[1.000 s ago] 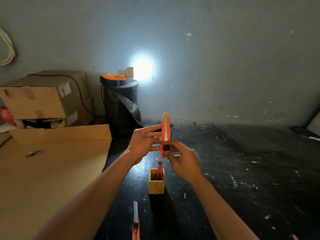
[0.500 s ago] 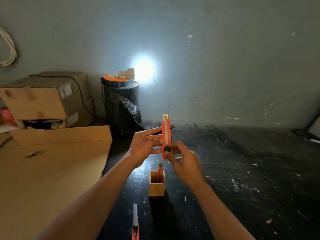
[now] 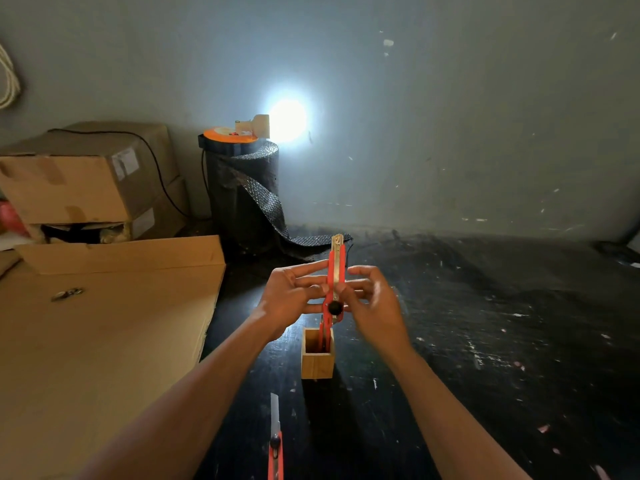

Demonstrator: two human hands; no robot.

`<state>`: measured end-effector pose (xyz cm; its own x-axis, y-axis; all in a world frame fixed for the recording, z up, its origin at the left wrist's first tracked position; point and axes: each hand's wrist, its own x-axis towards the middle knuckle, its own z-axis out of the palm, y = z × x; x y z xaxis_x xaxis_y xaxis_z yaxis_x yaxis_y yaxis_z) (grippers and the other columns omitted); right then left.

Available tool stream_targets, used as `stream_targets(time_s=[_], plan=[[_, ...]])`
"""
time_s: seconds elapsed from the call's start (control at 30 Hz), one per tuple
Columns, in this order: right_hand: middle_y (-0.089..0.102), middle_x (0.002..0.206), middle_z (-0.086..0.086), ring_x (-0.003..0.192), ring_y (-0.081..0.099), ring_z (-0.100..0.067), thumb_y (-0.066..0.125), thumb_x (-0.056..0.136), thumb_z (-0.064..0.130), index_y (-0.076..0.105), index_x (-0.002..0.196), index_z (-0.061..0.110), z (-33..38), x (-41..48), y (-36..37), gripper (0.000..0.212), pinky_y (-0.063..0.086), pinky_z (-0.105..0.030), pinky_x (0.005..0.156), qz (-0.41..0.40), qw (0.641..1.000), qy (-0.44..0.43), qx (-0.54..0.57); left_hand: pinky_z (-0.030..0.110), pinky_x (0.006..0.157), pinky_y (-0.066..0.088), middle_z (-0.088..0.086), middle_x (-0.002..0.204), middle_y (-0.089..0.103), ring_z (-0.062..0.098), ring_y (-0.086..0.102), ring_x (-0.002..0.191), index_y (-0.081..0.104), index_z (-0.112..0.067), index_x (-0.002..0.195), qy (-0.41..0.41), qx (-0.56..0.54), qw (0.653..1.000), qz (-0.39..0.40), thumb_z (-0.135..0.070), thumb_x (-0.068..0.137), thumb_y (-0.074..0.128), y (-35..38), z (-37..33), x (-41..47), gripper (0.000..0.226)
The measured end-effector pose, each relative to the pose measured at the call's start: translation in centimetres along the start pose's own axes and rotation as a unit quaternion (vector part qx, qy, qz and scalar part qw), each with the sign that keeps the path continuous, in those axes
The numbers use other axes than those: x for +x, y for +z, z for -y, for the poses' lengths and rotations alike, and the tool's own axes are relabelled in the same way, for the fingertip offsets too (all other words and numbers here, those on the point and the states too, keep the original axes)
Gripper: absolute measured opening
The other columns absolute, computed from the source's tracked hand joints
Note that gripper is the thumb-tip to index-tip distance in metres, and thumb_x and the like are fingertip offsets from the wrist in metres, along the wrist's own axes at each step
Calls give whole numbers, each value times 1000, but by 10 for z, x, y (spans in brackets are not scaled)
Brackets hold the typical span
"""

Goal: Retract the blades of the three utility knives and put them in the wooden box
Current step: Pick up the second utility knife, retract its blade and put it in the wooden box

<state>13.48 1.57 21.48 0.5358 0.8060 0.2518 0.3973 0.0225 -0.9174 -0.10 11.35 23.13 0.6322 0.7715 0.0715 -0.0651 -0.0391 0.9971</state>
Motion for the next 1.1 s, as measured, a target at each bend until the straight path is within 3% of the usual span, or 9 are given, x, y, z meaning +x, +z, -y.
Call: stream_targets(time_s=[0.13, 0.27, 0.37, 0.47, 0.57, 0.67, 0.83, 0.97, 1.1], plan=[[74, 99, 6, 86, 73, -9, 70, 94, 25, 60, 129, 25, -4, 15, 2, 37, 62, -21, 72, 20, 999, 24, 21, 26, 62, 63, -3, 90, 83, 18, 82, 81, 69, -19, 124, -16, -11, 1000, 1, 11, 93, 64, -1, 16, 6, 44], [76, 89, -2, 73, 75, -12, 66, 92, 5, 68, 107, 20, -24, 25, 8, 22, 63, -29, 67, 32, 998, 50, 29, 36, 77, 65, 9, 100, 81, 23, 79, 94, 72, -4, 123, -54, 44, 992, -103, 12, 93, 60, -11, 57, 21, 37], [73, 85, -4, 66, 72, -7, 66, 92, 5, 67, 103, 12, -48, 36, 15, 13, 61, -26, 61, 38, 996, 75, -16, 39, 89, 64, 11, 115, 78, 18, 77, 101, 72, -10, 124, -61, 153, 977, -135, 0, 92, 69, -21, 93, 26, 34], [72, 84, -5, 68, 71, -11, 66, 92, 7, 65, 99, 10, -73, 49, 26, 8, 60, -32, 64, 45, 993, 103, -34, 37, 99, 58, 10, 130, 71, 21, 71, 116, 64, -8, 135, -80, 241, 961, -111, -11, 87, 79, -24, 121, 28, 50], [71, 90, -6, 76, 71, -15, 66, 94, 11, 64, 99, 11, -96, 56, 38, 5, 55, -20, 60, 60, 990, 114, -59, 39, 103, 53, 11, 141, 64, 23, 64, 125, 56, -9, 143, -117, 286, 947, -91, -19, 81, 85, -21, 147, 31, 69], [69, 94, -4, 79, 66, -8, 65, 96, 12, 64, 98, 13, -116, 61, 50, 3, 48, -10, 53, 82, 985, 119, -92, 42, 107, 49, 11, 145, 60, 23, 60, 131, 48, -13, 150, -153, 313, 934, -77, -22, 78, 88, -16, 170, 34, 82], [72, 98, -1, 87, 68, -16, 66, 95, 16, 68, 101, 16, -145, 64, 70, 7, 45, -18, 57, 105, 973, 143, -151, 38, 104, 51, 7, 139, 66, 22, 63, 126, 54, -17, 145, -170, 284, 941, -75, -12, 86, 81, -11, 196, 34, 66], [76, 98, -1, 90, 70, -21, 67, 92, 20, 71, 100, 21, -158, 63, 84, 9, 55, -36, 72, 126, 961, 156, -188, 33, 104, 50, 1, 137, 68, 17, 66, 124, 61, -20, 140, -168, 265, 945, -91, -11, 88, 79, -10, 207, 32, 56], [77, 102, -4, 95, 69, -23, 65, 92, 17, 72, 102, 20, -165, 58, 95, 13, 53, -35, 78, 143, 952, 175, -205, 38, 106, 53, 2, 135, 69, 17, 67, 123, 62, -21, 139, -167, 249, 948, -110, -7, 89, 77, -10, 212, 32, 54]])
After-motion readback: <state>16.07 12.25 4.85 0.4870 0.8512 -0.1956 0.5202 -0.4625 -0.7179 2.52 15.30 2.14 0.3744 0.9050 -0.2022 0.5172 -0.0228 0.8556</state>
